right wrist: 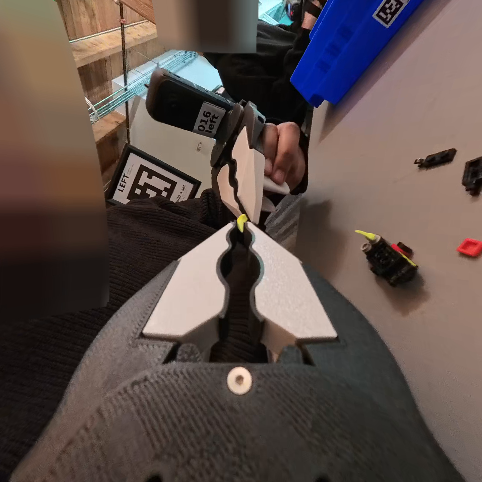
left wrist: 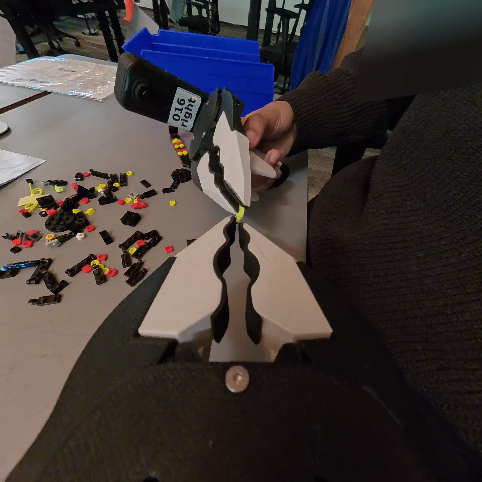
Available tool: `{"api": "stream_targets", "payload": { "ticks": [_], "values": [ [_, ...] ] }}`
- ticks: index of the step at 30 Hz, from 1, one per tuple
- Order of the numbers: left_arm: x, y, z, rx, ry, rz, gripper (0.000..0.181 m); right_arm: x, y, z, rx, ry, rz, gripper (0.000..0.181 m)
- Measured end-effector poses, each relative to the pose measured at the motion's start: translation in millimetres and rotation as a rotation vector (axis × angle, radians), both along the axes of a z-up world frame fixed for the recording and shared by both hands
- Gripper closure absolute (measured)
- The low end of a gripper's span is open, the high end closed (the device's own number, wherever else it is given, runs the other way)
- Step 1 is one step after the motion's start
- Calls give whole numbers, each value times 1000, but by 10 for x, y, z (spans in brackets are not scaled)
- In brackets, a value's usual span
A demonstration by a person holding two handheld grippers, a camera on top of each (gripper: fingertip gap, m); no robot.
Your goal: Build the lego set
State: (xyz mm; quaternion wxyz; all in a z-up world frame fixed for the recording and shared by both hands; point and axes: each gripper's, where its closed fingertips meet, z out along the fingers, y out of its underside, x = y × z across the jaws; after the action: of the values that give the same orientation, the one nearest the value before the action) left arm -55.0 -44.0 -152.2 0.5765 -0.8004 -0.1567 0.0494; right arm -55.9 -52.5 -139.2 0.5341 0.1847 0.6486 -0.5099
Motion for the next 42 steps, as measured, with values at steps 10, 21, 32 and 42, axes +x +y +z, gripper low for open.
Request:
{"api": "stream_targets", "payload": {
  "ticks": [10,21,32,42],
  "values": [
    [-27,-28,35,26,-39,8,181,-43,-26,26,-26,21,-44,178],
    [-56,-48,78,75,-91,20,181,-97,-7,36,-35,59,-69,178],
    [-128,-143,149,158,-158,84,181,-107,-39,26,-25,105,-68,176],
    [-219,-257,229,278,-277,155,181,-282,-67,75,-33,524,-215,179]
  ]
}}
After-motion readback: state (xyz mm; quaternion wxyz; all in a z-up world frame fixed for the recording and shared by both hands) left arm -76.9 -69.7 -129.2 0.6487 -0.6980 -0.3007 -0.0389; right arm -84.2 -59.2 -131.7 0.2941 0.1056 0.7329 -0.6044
